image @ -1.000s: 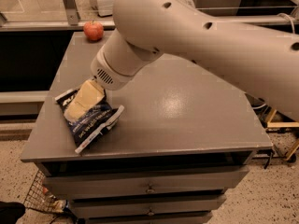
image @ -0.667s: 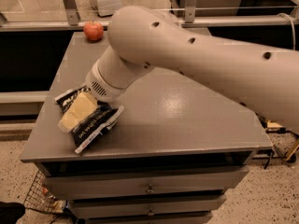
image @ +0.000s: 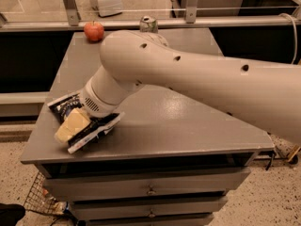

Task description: Pick blue chip bag

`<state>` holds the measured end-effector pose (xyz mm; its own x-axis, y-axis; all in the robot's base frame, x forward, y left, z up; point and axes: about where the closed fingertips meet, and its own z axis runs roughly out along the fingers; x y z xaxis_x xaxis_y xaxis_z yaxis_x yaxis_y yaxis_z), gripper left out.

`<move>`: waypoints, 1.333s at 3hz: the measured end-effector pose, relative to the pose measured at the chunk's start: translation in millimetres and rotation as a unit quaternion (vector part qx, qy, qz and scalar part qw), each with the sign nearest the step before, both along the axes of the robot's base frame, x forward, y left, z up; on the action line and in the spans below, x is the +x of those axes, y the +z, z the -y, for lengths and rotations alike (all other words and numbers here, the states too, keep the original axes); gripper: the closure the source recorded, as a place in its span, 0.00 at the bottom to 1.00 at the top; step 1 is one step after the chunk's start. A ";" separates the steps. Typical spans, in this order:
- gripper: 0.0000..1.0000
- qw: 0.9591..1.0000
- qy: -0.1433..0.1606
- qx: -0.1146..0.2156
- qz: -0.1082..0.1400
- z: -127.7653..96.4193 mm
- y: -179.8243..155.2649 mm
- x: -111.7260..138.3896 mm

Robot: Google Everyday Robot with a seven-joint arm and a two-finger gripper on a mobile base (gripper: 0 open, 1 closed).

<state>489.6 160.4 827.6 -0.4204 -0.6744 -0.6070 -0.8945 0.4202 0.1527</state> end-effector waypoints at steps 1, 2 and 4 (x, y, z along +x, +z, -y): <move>0.41 1.000 0.001 0.000 0.001 -1.1 0.0 -1.3; 0.65 1.000 0.002 -0.001 0.002 -2.0 0.9 -2.5; 1.00 1.000 0.002 -0.001 0.002 -2.0 5.1 -2.6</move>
Offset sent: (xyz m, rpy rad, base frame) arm -0.0013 0.0011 0.0000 -0.0007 -0.0011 0.0020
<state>487.0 162.5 832.7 -0.4151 -0.6774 -0.6073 -0.8970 0.4161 0.1489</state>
